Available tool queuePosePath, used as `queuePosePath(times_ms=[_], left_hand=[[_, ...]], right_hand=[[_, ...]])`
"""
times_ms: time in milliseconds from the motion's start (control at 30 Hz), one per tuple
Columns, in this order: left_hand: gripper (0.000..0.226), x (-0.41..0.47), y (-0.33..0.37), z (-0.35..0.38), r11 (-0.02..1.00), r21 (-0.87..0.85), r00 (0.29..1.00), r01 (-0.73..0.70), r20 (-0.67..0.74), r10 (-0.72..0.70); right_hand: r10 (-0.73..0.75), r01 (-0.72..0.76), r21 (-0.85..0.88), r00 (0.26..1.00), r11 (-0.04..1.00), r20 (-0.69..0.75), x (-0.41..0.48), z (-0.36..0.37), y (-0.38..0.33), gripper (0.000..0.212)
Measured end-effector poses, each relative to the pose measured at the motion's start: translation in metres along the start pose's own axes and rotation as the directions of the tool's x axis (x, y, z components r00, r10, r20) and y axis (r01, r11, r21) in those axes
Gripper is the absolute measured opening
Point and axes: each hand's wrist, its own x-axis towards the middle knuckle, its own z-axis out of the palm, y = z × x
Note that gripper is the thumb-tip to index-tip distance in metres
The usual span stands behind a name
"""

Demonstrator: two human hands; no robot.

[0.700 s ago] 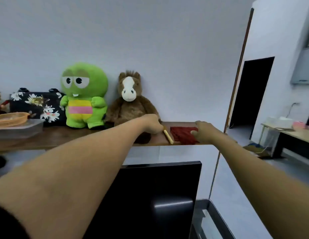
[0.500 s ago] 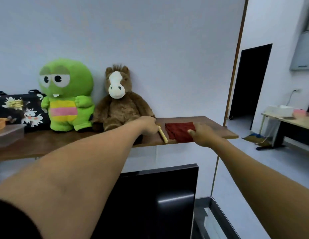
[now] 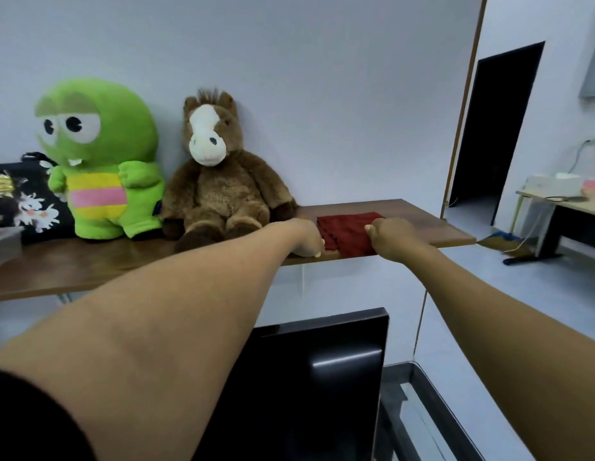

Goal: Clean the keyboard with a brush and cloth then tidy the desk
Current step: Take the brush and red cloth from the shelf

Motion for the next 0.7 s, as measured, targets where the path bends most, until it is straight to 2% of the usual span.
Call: queuePosePath(times_ms=[133, 200, 267, 333, 400, 467, 500, 533, 567, 633, 700], left_hand=[[0.021, 0.001, 0.004, 0.003, 1.000, 0.017, 0.999, -0.004, -0.049, 0.005], [0.009, -0.002, 0.006, 0.000, 0.998, -0.029, 0.994, 0.059, -0.095, -0.062], [0.010, -0.009, 0.010, -0.002, 0.993, -0.067, 0.987, 0.093, -0.124, -0.101], [0.006, -0.012, 0.009, -0.006, 0.985, -0.124, 0.985, 0.116, -0.113, -0.131], [0.019, -0.011, 0.005, -0.008, 0.958, -0.266, 0.983, 0.104, -0.119, -0.140], [0.011, -0.014, 0.004, -0.018, 0.876, -0.473, 0.968, 0.093, -0.163, -0.191], [0.004, -0.018, 0.004, -0.025, 0.826, -0.558, 0.961, 0.081, -0.175, -0.212], [0.007, -0.021, 0.006, -0.032, 0.763, -0.644, 0.959, 0.051, -0.181, -0.217], [0.010, -0.025, 0.009, -0.040, 0.688, -0.726, 0.960, 0.019, -0.180, -0.216], [0.005, -0.041, 0.020, -0.055, 0.513, -0.857, 0.970, -0.042, -0.158, -0.185], [0.005, -0.063, 0.038, -0.062, 0.365, -0.927, 0.991, -0.084, -0.116, -0.067]], right_hand=[[0.106, -0.111, -0.095, 0.993, 0.989, -0.058, -0.001, -0.001, -0.011, 0.020], [0.180, -0.183, -0.083, 0.983, 0.980, -0.043, 0.001, -0.002, -0.020, 0.012], [0.257, -0.257, 0.024, 0.966, 0.966, -0.003, -0.001, -0.008, -0.028, 0.022], [0.276, -0.285, 0.141, 0.958, 0.948, 0.082, -0.004, -0.017, -0.030, 0.007], [0.283, -0.327, 0.405, 0.945, 0.854, 0.164, -0.011, -0.028, -0.031, 0.014], [0.312, -0.376, 0.667, 0.924, 0.643, 0.220, -0.023, -0.050, -0.030, 0.011], [0.343, -0.389, 0.740, 0.912, 0.549, 0.226, -0.029, -0.061, -0.027, 0.018], [0.364, -0.389, 0.787, 0.904, 0.479, 0.225, -0.038, -0.074, -0.025, 0.023], [0.379, -0.375, 0.806, 0.903, 0.458, 0.204, -0.044, -0.085, -0.021, 0.026], [0.395, -0.303, 0.800, 0.914, 0.517, 0.091, -0.061, -0.107, -0.009, 0.032], [0.373, -0.229, 0.804, 0.928, 0.549, 0.010, -0.085, -0.123, 0.004, 0.034]])
